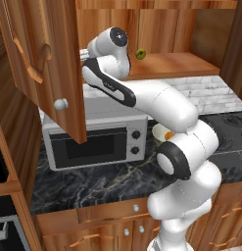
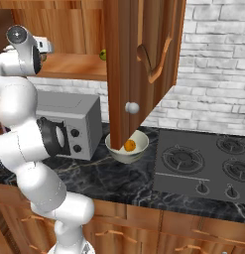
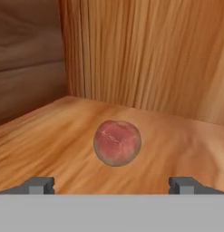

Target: Open the cabinet. Pick the peach and orange from the cabinet and place them into the bowl. Then close the cabinet.

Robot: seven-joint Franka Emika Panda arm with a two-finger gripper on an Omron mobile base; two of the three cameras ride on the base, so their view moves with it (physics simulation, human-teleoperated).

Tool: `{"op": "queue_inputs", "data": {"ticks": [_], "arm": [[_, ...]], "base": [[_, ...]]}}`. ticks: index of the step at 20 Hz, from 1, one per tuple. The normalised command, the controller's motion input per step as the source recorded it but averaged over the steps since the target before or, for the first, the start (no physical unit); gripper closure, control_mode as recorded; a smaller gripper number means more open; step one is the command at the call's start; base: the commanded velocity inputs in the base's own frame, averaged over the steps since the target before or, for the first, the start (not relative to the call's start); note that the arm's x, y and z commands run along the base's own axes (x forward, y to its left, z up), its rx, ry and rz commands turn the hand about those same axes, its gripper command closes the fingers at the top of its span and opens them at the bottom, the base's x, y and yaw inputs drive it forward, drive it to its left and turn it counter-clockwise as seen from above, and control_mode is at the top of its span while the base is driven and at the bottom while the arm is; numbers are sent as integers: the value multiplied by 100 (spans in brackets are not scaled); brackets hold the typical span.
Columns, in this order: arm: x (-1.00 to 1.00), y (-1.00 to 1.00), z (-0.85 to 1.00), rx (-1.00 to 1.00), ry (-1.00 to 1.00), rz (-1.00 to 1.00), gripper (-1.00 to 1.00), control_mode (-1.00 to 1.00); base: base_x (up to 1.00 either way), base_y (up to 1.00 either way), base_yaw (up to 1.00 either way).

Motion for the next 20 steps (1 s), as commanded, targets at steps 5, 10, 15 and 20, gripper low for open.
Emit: {"op": "queue_inputs", "data": {"ticks": [5, 10, 15, 20], "arm": [[8, 16, -3, 1, 0, 0, -100, -100], [6, 0, -13, 0, 1, 0, -100, -100], [26, 0, -10, 0, 0, 0, -100, -100], [49, 19, -16, 0, 3, 0, -100, -100]], "base": [[0, 0, 0], [0, 0, 0], [0, 0, 0], [0, 0, 0]]}}
